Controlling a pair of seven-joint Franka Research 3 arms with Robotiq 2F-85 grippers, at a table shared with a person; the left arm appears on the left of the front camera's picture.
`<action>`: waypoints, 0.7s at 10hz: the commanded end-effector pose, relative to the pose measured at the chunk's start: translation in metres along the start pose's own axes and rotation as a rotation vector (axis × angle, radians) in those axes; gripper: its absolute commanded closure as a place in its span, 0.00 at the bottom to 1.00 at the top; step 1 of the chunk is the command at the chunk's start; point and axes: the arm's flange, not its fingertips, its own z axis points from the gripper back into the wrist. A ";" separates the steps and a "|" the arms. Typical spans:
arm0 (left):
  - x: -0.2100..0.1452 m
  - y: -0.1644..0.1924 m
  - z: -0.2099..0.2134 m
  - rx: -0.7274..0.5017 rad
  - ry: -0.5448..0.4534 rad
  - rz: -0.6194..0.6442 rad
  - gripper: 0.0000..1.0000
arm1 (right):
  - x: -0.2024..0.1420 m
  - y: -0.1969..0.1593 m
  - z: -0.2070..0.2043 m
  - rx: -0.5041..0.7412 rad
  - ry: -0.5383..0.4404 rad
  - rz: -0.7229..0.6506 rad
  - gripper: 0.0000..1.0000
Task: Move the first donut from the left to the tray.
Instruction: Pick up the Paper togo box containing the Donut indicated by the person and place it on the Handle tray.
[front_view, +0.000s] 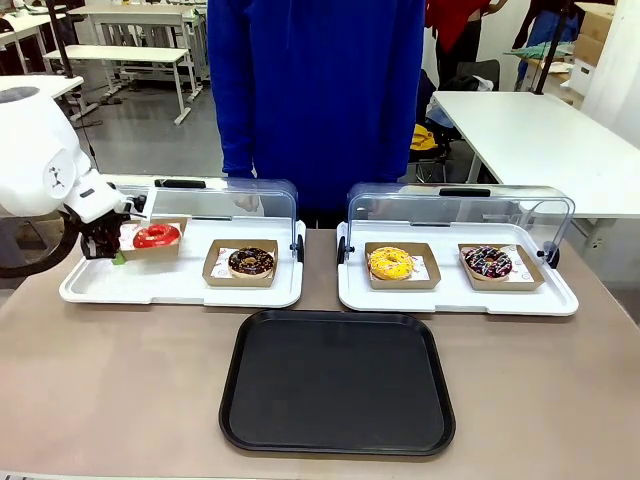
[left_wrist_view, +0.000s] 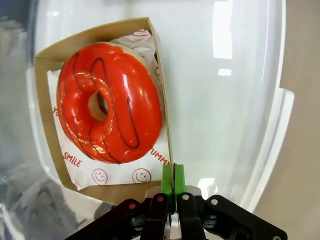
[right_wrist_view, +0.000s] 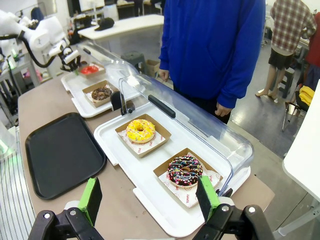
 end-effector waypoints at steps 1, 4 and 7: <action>0.005 -0.013 0.028 0.050 0.004 0.040 0.98 | 0.001 -0.002 -0.002 -0.001 -0.030 0.026 0.00; 0.040 -0.023 0.064 0.087 -0.018 0.010 0.98 | 0.001 -0.002 -0.002 -0.001 -0.030 0.026 0.00; 0.095 -0.043 0.088 0.039 -0.039 -0.033 0.98 | 0.001 -0.002 -0.002 -0.001 -0.030 0.026 0.00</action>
